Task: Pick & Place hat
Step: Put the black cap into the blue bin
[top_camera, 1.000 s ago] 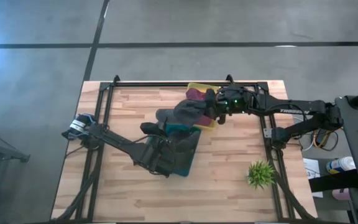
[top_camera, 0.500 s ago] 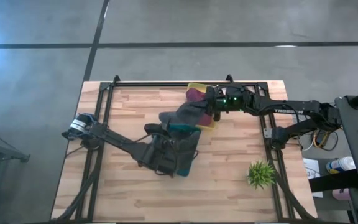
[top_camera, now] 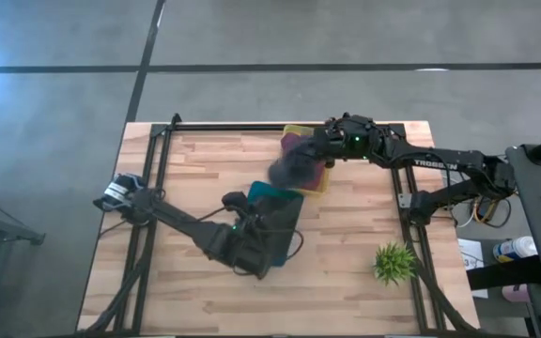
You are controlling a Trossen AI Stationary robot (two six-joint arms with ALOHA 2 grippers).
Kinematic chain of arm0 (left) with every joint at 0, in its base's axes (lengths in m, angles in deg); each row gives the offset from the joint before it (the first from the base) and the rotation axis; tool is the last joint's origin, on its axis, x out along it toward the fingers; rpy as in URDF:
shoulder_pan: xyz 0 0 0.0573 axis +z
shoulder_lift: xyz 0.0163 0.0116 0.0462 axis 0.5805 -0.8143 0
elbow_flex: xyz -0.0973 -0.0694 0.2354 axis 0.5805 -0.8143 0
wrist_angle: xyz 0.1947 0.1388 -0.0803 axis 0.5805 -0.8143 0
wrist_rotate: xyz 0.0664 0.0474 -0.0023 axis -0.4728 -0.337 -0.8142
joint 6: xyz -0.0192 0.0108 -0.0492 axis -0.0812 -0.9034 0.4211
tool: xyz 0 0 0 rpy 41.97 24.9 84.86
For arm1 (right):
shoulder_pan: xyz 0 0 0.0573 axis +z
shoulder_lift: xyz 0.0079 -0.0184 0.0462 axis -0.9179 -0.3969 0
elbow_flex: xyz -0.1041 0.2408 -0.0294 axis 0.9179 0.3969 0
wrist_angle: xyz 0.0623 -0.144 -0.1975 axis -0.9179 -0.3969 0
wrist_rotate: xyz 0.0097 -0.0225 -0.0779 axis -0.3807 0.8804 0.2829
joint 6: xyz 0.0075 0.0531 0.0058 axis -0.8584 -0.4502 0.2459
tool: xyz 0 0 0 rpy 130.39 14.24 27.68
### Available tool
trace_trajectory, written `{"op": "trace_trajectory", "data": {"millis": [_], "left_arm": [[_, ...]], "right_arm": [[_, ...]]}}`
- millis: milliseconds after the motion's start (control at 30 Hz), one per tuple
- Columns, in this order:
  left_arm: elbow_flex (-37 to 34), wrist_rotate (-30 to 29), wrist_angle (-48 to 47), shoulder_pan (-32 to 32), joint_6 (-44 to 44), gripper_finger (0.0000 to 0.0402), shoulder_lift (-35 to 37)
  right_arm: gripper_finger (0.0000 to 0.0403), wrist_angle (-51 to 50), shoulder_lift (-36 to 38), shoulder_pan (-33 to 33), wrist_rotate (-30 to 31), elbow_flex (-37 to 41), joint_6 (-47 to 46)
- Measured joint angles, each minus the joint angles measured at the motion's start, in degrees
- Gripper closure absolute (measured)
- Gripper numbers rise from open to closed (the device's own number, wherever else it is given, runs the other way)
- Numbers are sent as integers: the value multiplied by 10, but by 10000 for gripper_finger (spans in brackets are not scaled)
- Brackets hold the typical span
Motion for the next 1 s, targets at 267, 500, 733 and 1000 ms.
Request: {"op": "trace_trajectory", "data": {"millis": [267, 500, 733, 1000], "left_arm": [[23, 53, -80, -69, 176, 301, 26], [19, 89, -225, -134, 485, 300, 103], [19, 71, -236, -180, 528, 300, 158], [17, 97, -223, -196, 572, 300, 201]], "right_arm": [[394, 81, 0, 2, -101, -1, 54], [394, 73, 0, 42, -180, -1, 106], [394, 71, -17, 81, -200, -1, 167], [394, 99, -119, 125, -238, -47, 264]]}}
